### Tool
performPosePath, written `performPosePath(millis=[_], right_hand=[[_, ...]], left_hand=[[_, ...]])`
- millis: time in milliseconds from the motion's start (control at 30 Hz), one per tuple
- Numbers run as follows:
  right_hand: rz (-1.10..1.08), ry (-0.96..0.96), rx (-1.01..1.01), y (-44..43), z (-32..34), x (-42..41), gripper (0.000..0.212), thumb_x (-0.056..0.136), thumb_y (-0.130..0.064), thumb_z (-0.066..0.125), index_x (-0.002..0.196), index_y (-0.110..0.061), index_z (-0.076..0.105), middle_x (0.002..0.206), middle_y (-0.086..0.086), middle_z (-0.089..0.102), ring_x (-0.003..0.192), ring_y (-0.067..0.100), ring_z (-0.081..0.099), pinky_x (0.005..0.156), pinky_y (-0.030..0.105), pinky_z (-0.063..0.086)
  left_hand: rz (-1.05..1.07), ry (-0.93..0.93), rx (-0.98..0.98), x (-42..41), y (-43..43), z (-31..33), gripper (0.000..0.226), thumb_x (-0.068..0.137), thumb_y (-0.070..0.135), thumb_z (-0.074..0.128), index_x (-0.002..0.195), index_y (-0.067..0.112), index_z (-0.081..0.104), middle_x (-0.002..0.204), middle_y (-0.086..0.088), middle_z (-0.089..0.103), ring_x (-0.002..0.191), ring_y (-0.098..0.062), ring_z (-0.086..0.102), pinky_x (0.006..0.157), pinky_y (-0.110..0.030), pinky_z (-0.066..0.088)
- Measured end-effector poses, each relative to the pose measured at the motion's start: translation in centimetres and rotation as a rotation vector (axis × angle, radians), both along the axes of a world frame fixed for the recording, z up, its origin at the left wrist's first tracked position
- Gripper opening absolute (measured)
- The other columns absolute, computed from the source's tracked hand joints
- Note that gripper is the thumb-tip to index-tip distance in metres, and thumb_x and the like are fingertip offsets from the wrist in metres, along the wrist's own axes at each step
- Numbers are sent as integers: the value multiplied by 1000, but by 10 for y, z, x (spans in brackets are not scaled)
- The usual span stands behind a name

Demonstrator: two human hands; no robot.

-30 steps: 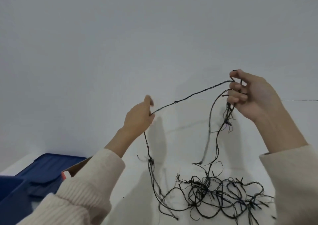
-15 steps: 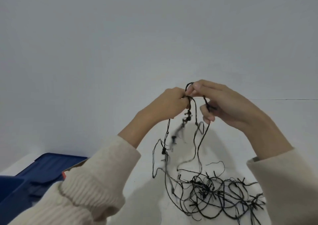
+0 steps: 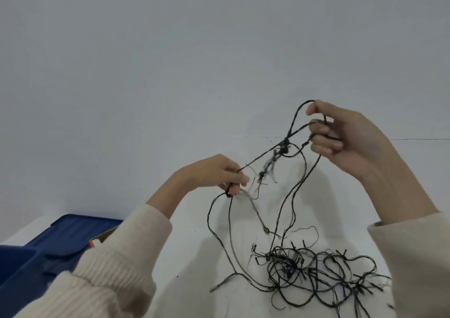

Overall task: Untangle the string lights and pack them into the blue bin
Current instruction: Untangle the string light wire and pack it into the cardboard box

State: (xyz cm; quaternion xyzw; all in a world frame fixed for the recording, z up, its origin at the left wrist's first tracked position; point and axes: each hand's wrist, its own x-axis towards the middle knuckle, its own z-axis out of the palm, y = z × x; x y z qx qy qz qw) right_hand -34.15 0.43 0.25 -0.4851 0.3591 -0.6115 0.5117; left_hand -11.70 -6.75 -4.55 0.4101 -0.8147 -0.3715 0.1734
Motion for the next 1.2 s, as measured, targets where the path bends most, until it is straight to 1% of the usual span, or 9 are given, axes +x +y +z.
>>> performPosePath(millis=[133, 333, 433, 567, 667, 733, 900, 1033, 1200], right_hand=[[-34, -22, 8, -3, -6, 1, 21, 91, -28, 52, 74, -17, 60, 52, -5, 32, 32, 7, 19, 33, 18, 25], [-76, 148, 14, -3, -12, 3, 22, 92, -26, 49, 76, -17, 61, 53, -5, 31, 34, 7, 18, 35, 17, 25], [-133, 143, 1, -3, -11, 2, 21, 92, -26, 50, 77, -16, 61, 51, -6, 31, 34, 7, 18, 35, 17, 24], [-232, 41, -1, -3, -9, -8, 21, 91, -26, 51, 76, -15, 62, 48, -7, 29, 33, 7, 18, 36, 18, 21], [-248, 95, 19, -3, -11, -11, 21, 91, -25, 50, 76, -15, 62, 50, -5, 31, 33, 8, 19, 36, 17, 22], [-265, 295, 25, -3, -13, -9, 22, 91, -22, 49, 77, -14, 63, 56, 2, 40, 34, 10, 22, 37, 19, 28], [-360, 716, 18, -2, -18, 4, 23, 92, -25, 49, 82, -18, 68, 97, 2, 61, 38, 16, 37, 52, 25, 41], [-306, 596, 0, 0, -13, 10, 23, 93, -24, 49, 85, -14, 68, 93, 5, 63, 39, 16, 36, 51, 24, 41], [-279, 402, -13, 3, -7, 10, 23, 94, -21, 49, 83, -11, 67, 76, 7, 60, 35, 13, 32, 47, 26, 37]], left_hand=[[-57, -142, -87, 8, -5, -8, 14, 91, 19, 58, 91, 11, 70, 88, 2, 71, 85, -6, 61, 85, -26, 46], [133, 454, -72, 2, -1, 7, 15, 94, 20, 53, 86, 11, 61, 83, -3, 58, 75, -17, 62, 84, -35, 53], [230, 324, -230, 5, -6, 10, 18, 94, 26, 53, 86, 15, 64, 77, 2, 56, 63, -13, 51, 68, -25, 46], [284, -106, -411, 20, -14, 1, 20, 91, 34, 55, 84, 21, 69, 66, 8, 59, 60, -8, 50, 55, -18, 35], [271, -32, -227, 27, -13, -5, 27, 93, 31, 52, 79, 14, 67, 61, 4, 56, 59, -6, 56, 59, -17, 38], [289, 104, -119, 25, -11, -4, 31, 95, 27, 51, 71, 11, 63, 61, 1, 50, 57, -11, 54, 60, -17, 43], [362, 88, -205, 8, -7, 8, 33, 93, 21, 50, 61, 13, 56, 66, -1, 54, 67, -15, 52, 68, -27, 49], [319, 400, 98, -1, 1, 28, 28, 88, 12, 52, 60, 10, 50, 51, -3, 56, 53, -20, 61, 68, -31, 56], [394, 539, 237, -4, 4, 41, 22, 86, 18, 55, 66, 13, 50, 43, 6, 35, 34, -11, 30, 42, -18, 42]])
